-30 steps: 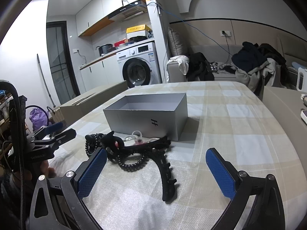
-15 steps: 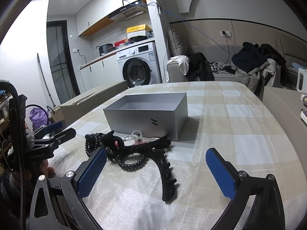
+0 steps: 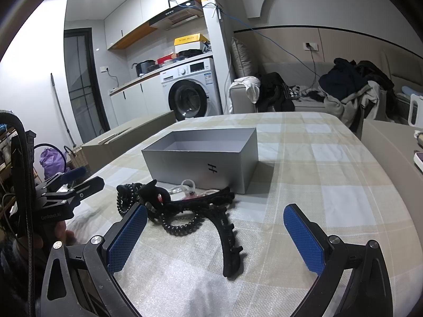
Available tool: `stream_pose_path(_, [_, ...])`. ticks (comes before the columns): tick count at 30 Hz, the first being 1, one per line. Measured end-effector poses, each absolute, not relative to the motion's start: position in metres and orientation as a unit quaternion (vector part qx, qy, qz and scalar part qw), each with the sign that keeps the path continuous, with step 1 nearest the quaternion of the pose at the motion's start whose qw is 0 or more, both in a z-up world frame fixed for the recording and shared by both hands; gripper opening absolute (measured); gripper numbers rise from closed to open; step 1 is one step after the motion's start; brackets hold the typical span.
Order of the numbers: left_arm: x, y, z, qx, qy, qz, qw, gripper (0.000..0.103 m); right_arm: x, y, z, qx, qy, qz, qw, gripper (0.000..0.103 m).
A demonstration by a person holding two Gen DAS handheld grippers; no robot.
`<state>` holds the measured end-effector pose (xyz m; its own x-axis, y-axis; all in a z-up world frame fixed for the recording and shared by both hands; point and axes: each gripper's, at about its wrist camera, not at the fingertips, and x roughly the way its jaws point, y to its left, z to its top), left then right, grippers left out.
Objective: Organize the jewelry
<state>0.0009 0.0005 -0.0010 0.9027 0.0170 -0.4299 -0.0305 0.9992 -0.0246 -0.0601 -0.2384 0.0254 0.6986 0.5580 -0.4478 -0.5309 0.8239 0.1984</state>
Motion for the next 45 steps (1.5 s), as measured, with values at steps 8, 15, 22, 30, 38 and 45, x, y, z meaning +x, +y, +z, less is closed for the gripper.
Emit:
stream_pose_path(8, [0.001, 0.001, -0.001, -0.016, 0.22, 0.013, 0.975, 0.102, -0.06, -0.239, 0.025, 0.027, 0.251, 0.295, 0.921, 0.103])
stream_pose_path(15, [0.0, 0.001, -0.001, -0.014, 0.22, 0.014, 0.975, 0.102, -0.061, -0.239, 0.026, 0.027, 0.251, 0.295, 0.922, 0.103])
stream_pose_path(22, [-0.001, 0.001, 0.0, -0.012, 0.219, 0.011, 0.976, 0.102, -0.061, -0.239, 0.027, 0.028, 0.247, 0.294, 0.923, 0.103])
stream_pose_path(30, [-0.004, -0.006, 0.003, 0.003, 0.207, 0.012, 0.978, 0.102, -0.07, -0.246, 0.04, 0.039, 0.222, 0.296, 0.928, 0.103])
stream_pose_path(38, [-0.001, -0.009, 0.004, 0.004, 0.218, 0.005, 0.976, 0.102, -0.062, -0.231, 0.029, 0.018, 0.285, 0.309, 0.907, 0.093])
stream_pose_path(45, [0.001, -0.012, 0.001, -0.003, 0.23, -0.017, 0.973, 0.102, -0.043, -0.227, 0.003, 0.023, 0.363, 0.294, 0.884, 0.059])
